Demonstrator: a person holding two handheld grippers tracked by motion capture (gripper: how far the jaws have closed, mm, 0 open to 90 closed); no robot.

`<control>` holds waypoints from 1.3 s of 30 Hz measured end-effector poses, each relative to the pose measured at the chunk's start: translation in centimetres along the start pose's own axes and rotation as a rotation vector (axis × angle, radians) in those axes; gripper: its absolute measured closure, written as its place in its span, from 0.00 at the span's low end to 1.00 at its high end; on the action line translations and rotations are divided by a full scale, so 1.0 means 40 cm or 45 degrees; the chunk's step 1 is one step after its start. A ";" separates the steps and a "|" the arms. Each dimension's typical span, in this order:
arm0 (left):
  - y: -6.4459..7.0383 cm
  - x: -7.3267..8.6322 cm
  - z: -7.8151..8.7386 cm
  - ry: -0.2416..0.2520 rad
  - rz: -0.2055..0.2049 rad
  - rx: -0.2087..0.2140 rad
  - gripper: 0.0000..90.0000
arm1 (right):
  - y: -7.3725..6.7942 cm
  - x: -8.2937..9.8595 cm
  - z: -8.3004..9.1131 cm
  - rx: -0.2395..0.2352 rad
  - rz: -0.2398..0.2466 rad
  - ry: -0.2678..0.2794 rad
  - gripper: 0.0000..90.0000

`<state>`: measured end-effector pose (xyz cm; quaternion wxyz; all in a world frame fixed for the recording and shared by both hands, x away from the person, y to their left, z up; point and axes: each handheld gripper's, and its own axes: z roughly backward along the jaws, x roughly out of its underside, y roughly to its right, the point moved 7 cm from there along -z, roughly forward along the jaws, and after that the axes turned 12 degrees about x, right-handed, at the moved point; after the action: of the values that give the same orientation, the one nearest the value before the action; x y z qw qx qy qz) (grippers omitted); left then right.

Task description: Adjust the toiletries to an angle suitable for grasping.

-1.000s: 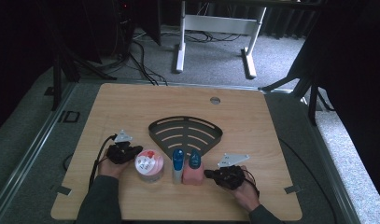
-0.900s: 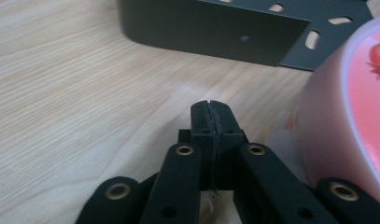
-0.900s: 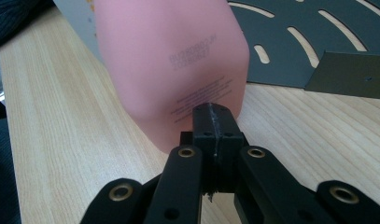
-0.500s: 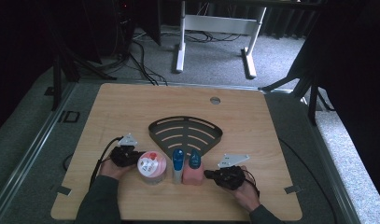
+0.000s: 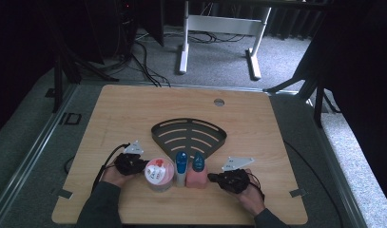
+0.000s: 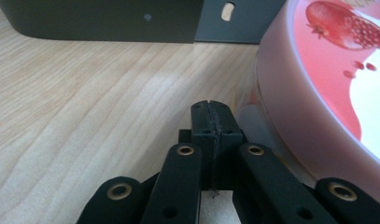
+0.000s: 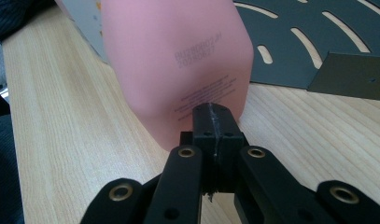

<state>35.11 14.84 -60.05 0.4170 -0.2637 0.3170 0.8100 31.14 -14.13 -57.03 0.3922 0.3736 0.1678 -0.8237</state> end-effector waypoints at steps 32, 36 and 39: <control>0.042 -0.048 0.060 0.137 -0.063 0.047 1.00 | -0.003 0.001 0.002 -0.003 0.010 0.001 1.00; 0.048 -0.046 0.064 0.117 -0.073 0.041 1.00 | -0.003 0.002 0.003 -0.003 0.008 0.001 1.00; 0.052 -0.041 0.066 0.118 -0.077 0.051 1.00 | -0.004 0.002 0.003 -0.003 0.008 0.001 1.00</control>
<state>33.79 14.99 -56.56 0.4315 -0.3021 0.3438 0.7774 30.95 -14.13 -57.01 0.3953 0.3738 0.1677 -0.8221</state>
